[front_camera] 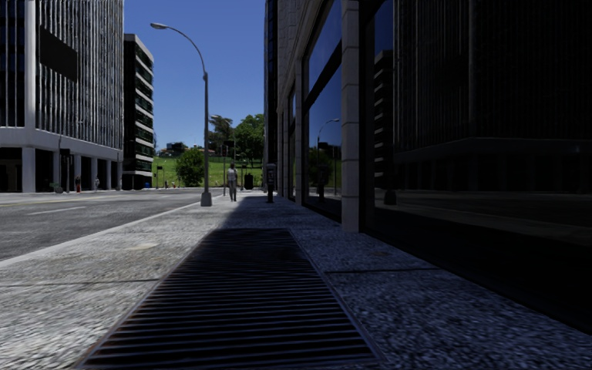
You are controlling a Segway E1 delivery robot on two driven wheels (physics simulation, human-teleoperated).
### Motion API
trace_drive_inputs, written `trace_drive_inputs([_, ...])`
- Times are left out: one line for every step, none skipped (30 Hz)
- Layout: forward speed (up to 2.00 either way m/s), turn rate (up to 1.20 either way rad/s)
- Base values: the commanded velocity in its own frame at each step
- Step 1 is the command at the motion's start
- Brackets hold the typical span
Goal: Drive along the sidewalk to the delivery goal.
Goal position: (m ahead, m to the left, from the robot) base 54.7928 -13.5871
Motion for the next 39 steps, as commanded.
trace_drive_inputs([2.00,0.00])
trace_drive_inputs([2.00,0.00])
trace_drive_inputs([2.00,0.00])
trace_drive_inputs([2.00,0.00])
trace_drive_inputs([2.00,0.00])
trace_drive_inputs([2.00,0.00])
trace_drive_inputs([2.00,0.00])
trace_drive_inputs([2.00,0.00])
trace_drive_inputs([2.00,0.00])
trace_drive_inputs([2.00,0.00])
trace_drive_inputs([2.00,0.00])
trace_drive_inputs([2.00,0.00])
trace_drive_inputs([2.00,0.00])
trace_drive_inputs([2.00,0.00])
trace_drive_inputs([2.00,0.00])
trace_drive_inputs([2.00,0.00])
trace_drive_inputs([2.00,0.00])
trace_drive_inputs([2.00,0.00])
trace_drive_inputs([2.00,0.00])
trace_drive_inputs([2.00,0.00])
trace_drive_inputs([2.00,0.00])
trace_drive_inputs([2.00,0.00])
trace_drive_inputs([2.00,0.00])
trace_drive_inputs([2.00,0.00])
trace_drive_inputs([2.00,0.00])
trace_drive_inputs([2.00,0.00])
trace_drive_inputs([2.00,0.00])
trace_drive_inputs([2.00,0.00])
trace_drive_inputs([2.00,0.00])
trace_drive_inputs([2.00,0.00])
trace_drive_inputs([2.00,0.00])
trace_drive_inputs([2.00,0.00])
trace_drive_inputs([2.00,0.00])
trace_drive_inputs([2.00,0.00])
trace_drive_inputs([2.00,0.00])
trace_drive_inputs([2.00,0.00])
trace_drive_inputs([2.00,0.00])
trace_drive_inputs([2.00,0.00])
trace_drive_inputs([2.00,0.00])
